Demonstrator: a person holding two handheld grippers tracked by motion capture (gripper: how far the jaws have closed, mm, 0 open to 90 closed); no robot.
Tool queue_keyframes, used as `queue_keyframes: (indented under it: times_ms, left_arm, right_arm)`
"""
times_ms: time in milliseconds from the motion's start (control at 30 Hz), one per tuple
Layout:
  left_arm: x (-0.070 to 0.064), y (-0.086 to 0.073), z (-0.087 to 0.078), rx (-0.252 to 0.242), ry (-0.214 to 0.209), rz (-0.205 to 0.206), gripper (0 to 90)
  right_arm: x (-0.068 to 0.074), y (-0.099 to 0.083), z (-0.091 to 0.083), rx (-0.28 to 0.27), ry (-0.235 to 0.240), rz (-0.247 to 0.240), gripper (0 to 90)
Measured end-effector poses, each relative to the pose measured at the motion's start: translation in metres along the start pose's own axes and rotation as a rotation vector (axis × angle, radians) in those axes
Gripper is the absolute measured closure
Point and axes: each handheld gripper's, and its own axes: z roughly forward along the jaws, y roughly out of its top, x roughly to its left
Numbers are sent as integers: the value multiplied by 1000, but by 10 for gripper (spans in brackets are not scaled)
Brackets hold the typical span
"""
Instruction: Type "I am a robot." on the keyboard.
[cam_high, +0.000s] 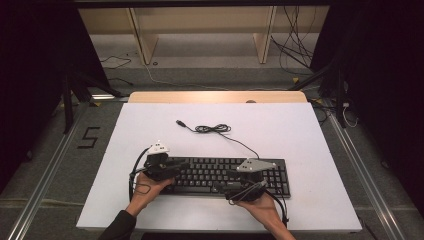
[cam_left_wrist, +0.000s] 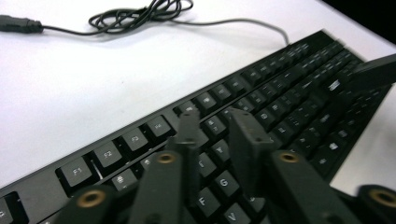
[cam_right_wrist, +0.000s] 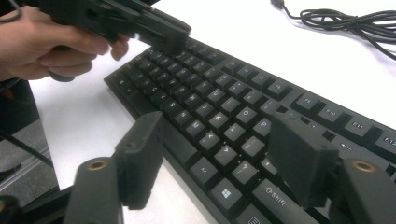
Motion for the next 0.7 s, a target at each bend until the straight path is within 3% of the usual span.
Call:
queue_keyframes:
  times_ms: [167, 300, 500, 700]
  left_arm:
    - [-4, -3, -8, -22, -23, 19, 543]
    - [-5, -8, -18, -62, -29, 7, 443]
    - [-5, -15, -33, -122, -51, -17, 367]
    - [-7, -22, -42, -146, -43, -5, 314]
  right_arm:
    - [-1, 1, 2, 11, -15, 4, 457]
    - [-3, 0, 3, 23, -27, 11, 521]
    - [-4, 1, 6, 33, -31, 4, 625]
    - [-3, 2, 9, 37, -28, -1, 699]
